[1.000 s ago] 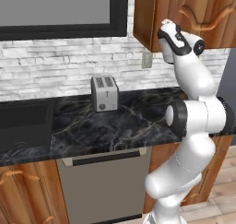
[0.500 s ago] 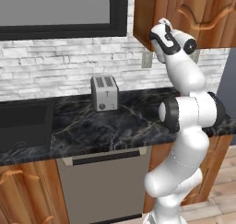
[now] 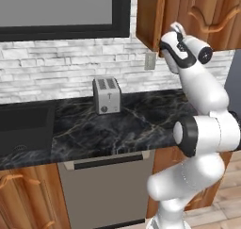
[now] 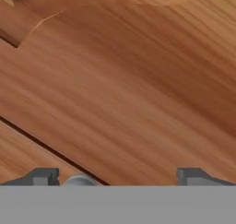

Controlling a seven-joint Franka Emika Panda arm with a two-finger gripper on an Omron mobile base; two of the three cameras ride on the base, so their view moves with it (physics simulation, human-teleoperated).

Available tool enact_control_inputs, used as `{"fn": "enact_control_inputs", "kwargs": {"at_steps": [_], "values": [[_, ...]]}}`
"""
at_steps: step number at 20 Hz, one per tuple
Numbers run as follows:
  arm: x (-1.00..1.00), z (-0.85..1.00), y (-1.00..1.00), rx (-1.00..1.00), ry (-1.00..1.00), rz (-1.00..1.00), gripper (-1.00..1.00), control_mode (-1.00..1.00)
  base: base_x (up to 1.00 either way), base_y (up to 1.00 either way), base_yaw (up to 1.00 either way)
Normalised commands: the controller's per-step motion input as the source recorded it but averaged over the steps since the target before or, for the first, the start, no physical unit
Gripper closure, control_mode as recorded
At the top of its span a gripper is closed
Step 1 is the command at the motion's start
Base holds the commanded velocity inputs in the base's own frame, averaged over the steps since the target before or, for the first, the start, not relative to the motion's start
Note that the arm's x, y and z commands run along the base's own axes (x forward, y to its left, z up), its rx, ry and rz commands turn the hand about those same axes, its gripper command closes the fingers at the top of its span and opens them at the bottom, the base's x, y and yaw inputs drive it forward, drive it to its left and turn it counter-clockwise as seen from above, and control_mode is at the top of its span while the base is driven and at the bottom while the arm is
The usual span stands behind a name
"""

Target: Close all open cabinet doors.

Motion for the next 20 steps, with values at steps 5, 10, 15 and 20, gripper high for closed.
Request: {"fn": "enact_control_inputs", "kwargs": {"at_steps": [5, 10, 15, 20], "values": [[-0.63, -0.12, 0.26, -0.08, 0.21, -0.01, -1.00, -1.00, 0.00, 0.00, 0.00], [1.00, -0.74, 0.41, -0.20, 0.35, -0.16, -1.00, -1.00, 0.00, 0.00, 0.00], [1.00, -0.45, 0.27, -0.15, 0.33, -0.16, -1.00, -1.00, 0.00, 0.00, 0.00], [0.92, 0.00, 0.00, 0.00, 0.48, -0.04, -1.00, -1.00, 0.00, 0.00, 0.00]]}}
